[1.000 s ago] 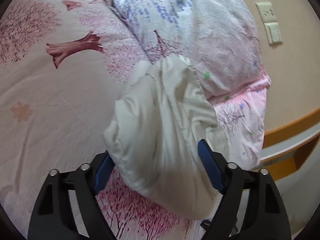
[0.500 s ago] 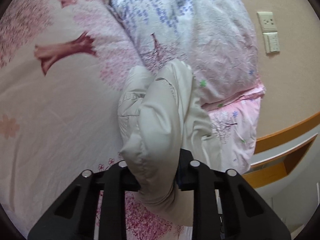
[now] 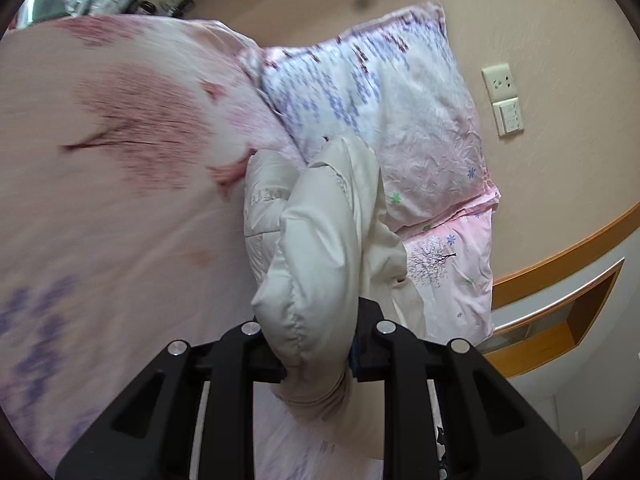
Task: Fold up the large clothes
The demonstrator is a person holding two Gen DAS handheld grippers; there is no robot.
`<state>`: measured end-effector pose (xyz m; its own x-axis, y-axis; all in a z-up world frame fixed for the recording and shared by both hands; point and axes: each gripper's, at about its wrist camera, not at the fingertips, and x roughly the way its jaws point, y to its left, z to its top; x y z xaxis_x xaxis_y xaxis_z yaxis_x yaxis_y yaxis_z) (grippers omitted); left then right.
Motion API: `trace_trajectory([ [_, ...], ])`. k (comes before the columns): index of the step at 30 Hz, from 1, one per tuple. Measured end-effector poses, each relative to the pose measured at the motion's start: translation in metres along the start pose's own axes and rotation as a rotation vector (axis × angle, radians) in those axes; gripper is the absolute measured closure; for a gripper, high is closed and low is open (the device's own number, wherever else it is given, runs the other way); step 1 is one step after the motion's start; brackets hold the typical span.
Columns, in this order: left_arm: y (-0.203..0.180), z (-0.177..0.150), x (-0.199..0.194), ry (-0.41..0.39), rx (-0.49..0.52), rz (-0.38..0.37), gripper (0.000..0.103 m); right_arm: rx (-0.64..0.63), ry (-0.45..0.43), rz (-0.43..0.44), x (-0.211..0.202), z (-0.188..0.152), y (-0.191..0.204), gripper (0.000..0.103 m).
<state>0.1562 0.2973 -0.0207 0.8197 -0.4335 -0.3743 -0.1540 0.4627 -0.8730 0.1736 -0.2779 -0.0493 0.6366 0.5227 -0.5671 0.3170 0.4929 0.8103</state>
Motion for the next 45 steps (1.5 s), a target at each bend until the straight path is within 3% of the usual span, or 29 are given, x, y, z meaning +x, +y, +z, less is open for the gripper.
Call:
trace_trajectory([
  [4,0.021,-0.008,-0.032,-0.026,-0.019,0.015,0.079,-0.050,0.033,-0.035,-0.008,-0.033,-0.002,0.074],
  [6,0.030,-0.011,-0.034,-0.013,-0.020,0.026,0.076,-0.091,0.027,-0.096,-0.012,-0.042,-0.003,0.066],
  [8,0.038,-0.013,-0.033,-0.004,-0.031,0.026,0.069,-0.114,0.005,-0.152,-0.018,-0.045,-0.004,0.049],
  [10,0.039,-0.014,-0.035,-0.013,-0.019,0.029,0.060,-0.144,-0.067,-0.220,-0.032,-0.045,0.000,0.043],
  [12,0.038,-0.014,-0.038,-0.026,0.003,0.019,0.042,-0.221,-0.184,-0.303,-0.050,-0.045,0.016,0.042],
  [13,0.036,-0.015,-0.039,-0.033,0.015,0.015,0.039,-0.279,-0.251,-0.339,-0.058,-0.045,0.031,0.042],
  [15,0.032,-0.016,-0.042,-0.040,0.049,0.009,0.036,-0.373,-0.288,-0.348,-0.059,-0.046,0.055,0.042],
  [16,0.031,-0.017,-0.042,-0.043,0.061,0.010,0.035,-0.433,-0.270,-0.329,-0.053,-0.048,0.072,0.043],
  [18,0.030,-0.019,-0.042,-0.044,0.074,0.008,0.035,-0.532,-0.189,-0.256,-0.032,-0.054,0.104,0.053],
  [20,0.032,-0.020,-0.042,-0.039,0.075,0.001,0.035,-0.618,-0.078,-0.196,-0.002,-0.063,0.136,0.071],
  [23,0.034,-0.023,-0.040,-0.035,0.073,0.000,0.035,-0.709,0.041,-0.158,0.036,-0.078,0.169,0.082],
  [27,0.035,-0.025,-0.037,-0.036,0.066,0.006,0.035,-0.798,0.159,-0.157,0.091,-0.096,0.206,0.087],
  [32,0.033,-0.024,-0.031,-0.030,0.064,0.014,0.035,-0.763,0.246,-0.164,0.129,-0.104,0.215,0.087],
  [40,0.037,-0.016,-0.023,-0.031,0.028,0.019,0.035,-0.738,0.262,-0.202,0.158,-0.108,0.214,0.087],
  [45,0.039,-0.015,-0.017,-0.026,0.006,0.022,0.037,-0.692,0.332,-0.251,0.184,-0.106,0.202,0.087],
])
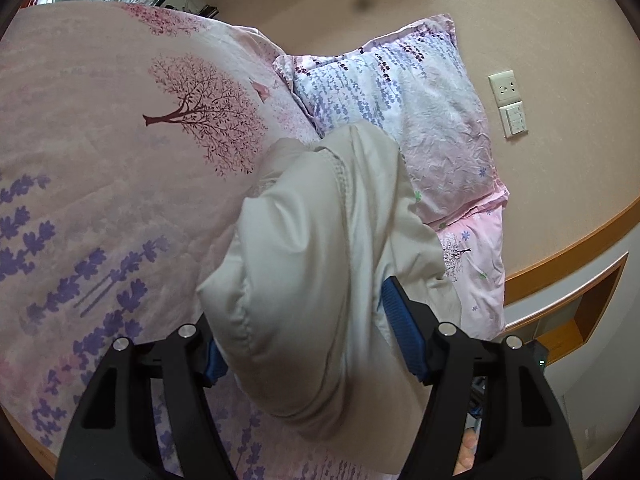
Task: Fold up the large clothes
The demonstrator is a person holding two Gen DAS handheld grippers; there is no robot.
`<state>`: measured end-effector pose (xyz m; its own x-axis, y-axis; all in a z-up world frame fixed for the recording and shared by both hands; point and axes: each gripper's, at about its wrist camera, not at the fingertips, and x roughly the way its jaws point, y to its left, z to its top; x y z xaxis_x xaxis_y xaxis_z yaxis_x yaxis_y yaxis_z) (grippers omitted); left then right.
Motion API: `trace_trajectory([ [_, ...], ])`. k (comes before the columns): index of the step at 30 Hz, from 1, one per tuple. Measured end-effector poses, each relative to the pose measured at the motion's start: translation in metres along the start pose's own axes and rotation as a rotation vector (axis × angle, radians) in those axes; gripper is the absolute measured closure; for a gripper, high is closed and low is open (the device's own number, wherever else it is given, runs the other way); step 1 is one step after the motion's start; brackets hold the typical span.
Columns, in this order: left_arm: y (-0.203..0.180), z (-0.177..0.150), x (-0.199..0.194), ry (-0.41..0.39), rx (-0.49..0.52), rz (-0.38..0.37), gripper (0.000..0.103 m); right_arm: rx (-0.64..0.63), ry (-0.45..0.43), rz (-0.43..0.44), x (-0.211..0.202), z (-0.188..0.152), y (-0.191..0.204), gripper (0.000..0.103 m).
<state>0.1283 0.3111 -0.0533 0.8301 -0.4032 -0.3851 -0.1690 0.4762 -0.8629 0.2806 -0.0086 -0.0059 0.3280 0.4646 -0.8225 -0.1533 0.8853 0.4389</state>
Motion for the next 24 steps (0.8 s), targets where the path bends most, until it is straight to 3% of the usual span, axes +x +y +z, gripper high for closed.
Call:
trace_trajectory([
  [6,0.001,0.004,0.003,0.007,-0.017,0.008,0.038,0.035,0.045,0.023,0.010,0.002,-0.008,0.088],
  [10,0.003,0.007,0.004,0.005,-0.019,0.020,0.045,0.058,0.030,0.061,-0.001,0.001,-0.010,0.087],
  [14,0.002,0.009,0.003,-0.002,-0.024,0.006,0.055,0.038,0.060,0.023,0.010,0.000,-0.007,0.088],
  [18,-0.018,0.013,-0.001,-0.025,0.041,-0.003,0.064,0.039,0.082,0.000,0.020,0.000,-0.009,0.088],
  [24,-0.060,0.012,-0.005,-0.053,0.160,-0.046,0.069,0.065,0.122,0.001,0.029,0.002,-0.017,0.088],
])
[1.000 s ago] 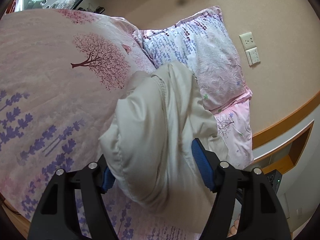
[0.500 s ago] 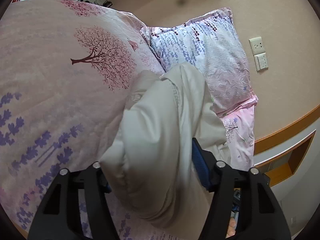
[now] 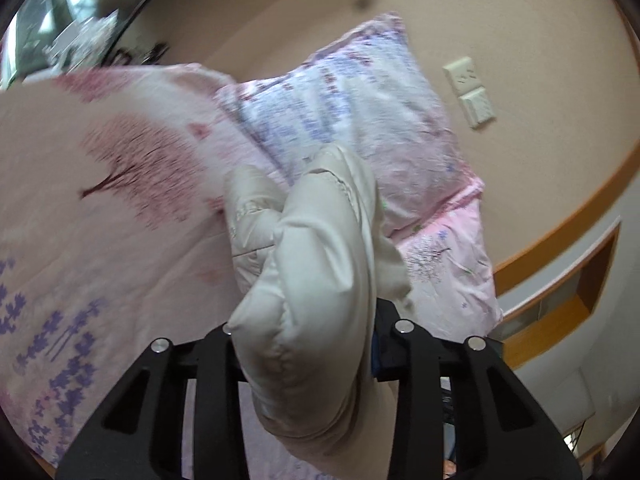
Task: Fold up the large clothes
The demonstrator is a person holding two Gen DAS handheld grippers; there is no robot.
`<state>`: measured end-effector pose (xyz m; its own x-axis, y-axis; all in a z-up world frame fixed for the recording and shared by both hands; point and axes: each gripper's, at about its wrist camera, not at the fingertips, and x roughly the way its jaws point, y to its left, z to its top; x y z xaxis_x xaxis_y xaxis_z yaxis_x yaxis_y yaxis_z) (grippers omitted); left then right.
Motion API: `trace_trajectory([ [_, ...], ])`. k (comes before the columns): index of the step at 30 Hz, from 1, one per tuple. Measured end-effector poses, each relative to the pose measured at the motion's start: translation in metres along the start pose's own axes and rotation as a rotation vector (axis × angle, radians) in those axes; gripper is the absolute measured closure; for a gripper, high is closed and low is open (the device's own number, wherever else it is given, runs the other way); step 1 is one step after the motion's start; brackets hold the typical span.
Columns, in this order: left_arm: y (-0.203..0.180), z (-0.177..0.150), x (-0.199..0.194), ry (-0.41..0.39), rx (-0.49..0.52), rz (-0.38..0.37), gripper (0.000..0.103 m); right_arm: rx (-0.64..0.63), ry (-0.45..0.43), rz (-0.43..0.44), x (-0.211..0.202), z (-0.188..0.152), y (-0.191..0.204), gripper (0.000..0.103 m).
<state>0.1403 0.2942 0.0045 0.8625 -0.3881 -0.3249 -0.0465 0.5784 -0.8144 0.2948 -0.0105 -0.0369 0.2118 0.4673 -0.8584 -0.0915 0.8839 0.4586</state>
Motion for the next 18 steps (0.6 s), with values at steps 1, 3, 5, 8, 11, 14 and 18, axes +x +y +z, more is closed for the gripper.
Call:
trace_trajectory([
  [1,-0.007,0.000,0.000,-0.004,0.020,-0.010,0.069,0.007,0.007,0.003,0.001,0.001,-0.002,0.087],
  [3,-0.025,-0.001,-0.001,-0.013,0.073,-0.035,0.069,0.019,0.023,0.005,0.004,0.002,-0.004,0.087],
  [5,-0.042,-0.003,-0.001,-0.019,0.127,-0.053,0.069,0.025,0.038,-0.002,0.006,0.003,-0.004,0.088],
  [8,-0.070,-0.011,0.000,-0.022,0.219,-0.081,0.069,0.036,0.060,-0.011,0.010,0.005,-0.005,0.088],
  [11,-0.101,-0.025,0.001,-0.027,0.322,-0.096,0.069,0.048,0.074,-0.001,0.011,0.007,-0.008,0.088],
  [14,-0.117,-0.034,0.000,-0.039,0.372,-0.091,0.069,0.038,0.081,0.025,0.002,0.008,-0.013,0.088],
  [18,-0.131,-0.042,-0.002,-0.035,0.409,-0.106,0.069,-0.022,-0.035,0.028,-0.048,-0.006,-0.022,0.088],
])
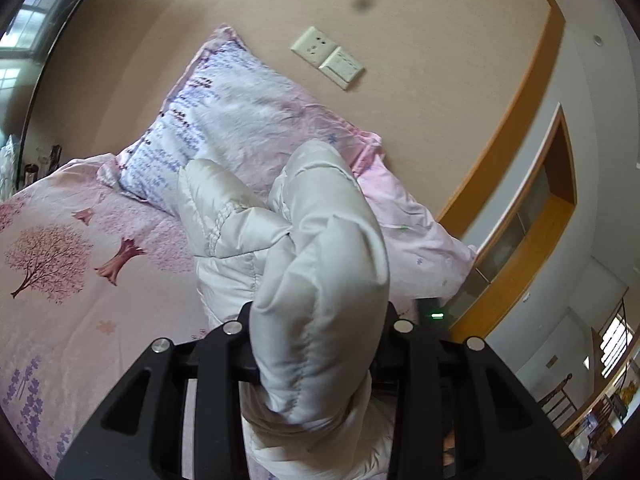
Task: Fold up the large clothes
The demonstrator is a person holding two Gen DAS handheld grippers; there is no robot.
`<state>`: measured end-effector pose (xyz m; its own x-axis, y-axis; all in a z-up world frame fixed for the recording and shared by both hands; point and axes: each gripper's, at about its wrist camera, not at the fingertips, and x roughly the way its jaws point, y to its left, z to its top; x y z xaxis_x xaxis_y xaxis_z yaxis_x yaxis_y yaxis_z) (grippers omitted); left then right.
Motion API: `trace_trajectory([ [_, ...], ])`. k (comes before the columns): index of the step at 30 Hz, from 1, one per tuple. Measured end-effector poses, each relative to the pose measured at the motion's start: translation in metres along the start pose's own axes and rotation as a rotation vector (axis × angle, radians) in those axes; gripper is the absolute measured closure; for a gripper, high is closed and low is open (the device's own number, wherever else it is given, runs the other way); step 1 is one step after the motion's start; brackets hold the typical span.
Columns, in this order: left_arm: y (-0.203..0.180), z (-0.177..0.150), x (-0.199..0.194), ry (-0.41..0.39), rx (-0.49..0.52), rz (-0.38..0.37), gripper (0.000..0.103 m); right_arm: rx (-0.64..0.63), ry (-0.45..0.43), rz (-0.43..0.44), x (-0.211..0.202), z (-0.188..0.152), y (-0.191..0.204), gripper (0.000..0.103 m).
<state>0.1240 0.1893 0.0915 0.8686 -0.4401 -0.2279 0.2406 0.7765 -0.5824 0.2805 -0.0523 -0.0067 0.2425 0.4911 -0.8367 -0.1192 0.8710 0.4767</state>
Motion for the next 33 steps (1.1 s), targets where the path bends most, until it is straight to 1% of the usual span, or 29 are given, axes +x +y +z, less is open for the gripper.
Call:
trace_trajectory([
  [3,-0.007,-0.001,0.001,-0.001,0.022,0.005,0.069,-0.033,-0.082,-0.048,-0.033,-0.009,-0.008,0.088],
  [4,-0.009,-0.001,0.002,-0.001,0.026,0.003,0.069,-0.036,-0.086,-0.061,-0.036,-0.010,-0.012,0.088],
  [6,-0.014,-0.001,0.003,-0.002,0.034,-0.001,0.069,-0.038,-0.073,-0.095,-0.034,-0.012,-0.019,0.088],
  [8,-0.019,-0.002,0.005,-0.002,0.042,-0.008,0.069,-0.026,-0.032,-0.115,-0.022,-0.010,-0.027,0.088],
  [10,-0.025,-0.002,0.006,-0.002,0.057,-0.014,0.069,-0.026,-0.010,-0.118,-0.008,-0.009,-0.031,0.088],
  [13,-0.038,-0.005,0.009,0.001,0.088,-0.028,0.069,-0.010,0.007,-0.104,0.000,-0.006,-0.038,0.088],
  [18,-0.065,-0.014,0.018,0.002,0.141,-0.060,0.067,0.010,0.029,-0.030,0.001,-0.002,-0.050,0.088],
  [20,-0.075,-0.018,0.021,0.004,0.154,-0.077,0.067,0.014,0.004,0.004,-0.010,-0.005,-0.051,0.088],
  [22,-0.086,-0.022,0.025,0.008,0.172,-0.095,0.067,-0.017,-0.055,0.050,-0.035,-0.014,-0.051,0.088],
  [24,-0.095,-0.025,0.028,0.012,0.184,-0.106,0.067,-0.035,-0.139,0.065,-0.066,-0.026,-0.054,0.088],
  [25,-0.099,-0.026,0.030,0.014,0.191,-0.110,0.067,-0.034,-0.175,0.058,-0.077,-0.030,-0.057,0.088],
  [26,-0.104,-0.028,0.032,0.016,0.197,-0.114,0.067,-0.026,-0.217,0.027,-0.090,-0.036,-0.064,0.088],
  [28,-0.112,-0.032,0.036,0.025,0.205,-0.128,0.067,-0.006,-0.248,-0.040,-0.098,-0.039,-0.075,0.088],
  [29,-0.116,-0.034,0.038,0.028,0.211,-0.132,0.067,0.014,-0.242,-0.077,-0.094,-0.038,-0.084,0.088],
  [31,-0.124,-0.037,0.043,0.037,0.223,-0.139,0.066,0.062,-0.194,-0.109,-0.079,-0.033,-0.098,0.088],
  [33,-0.132,-0.042,0.047,0.043,0.232,-0.143,0.066,0.106,-0.130,-0.082,-0.053,-0.025,-0.113,0.088],
])
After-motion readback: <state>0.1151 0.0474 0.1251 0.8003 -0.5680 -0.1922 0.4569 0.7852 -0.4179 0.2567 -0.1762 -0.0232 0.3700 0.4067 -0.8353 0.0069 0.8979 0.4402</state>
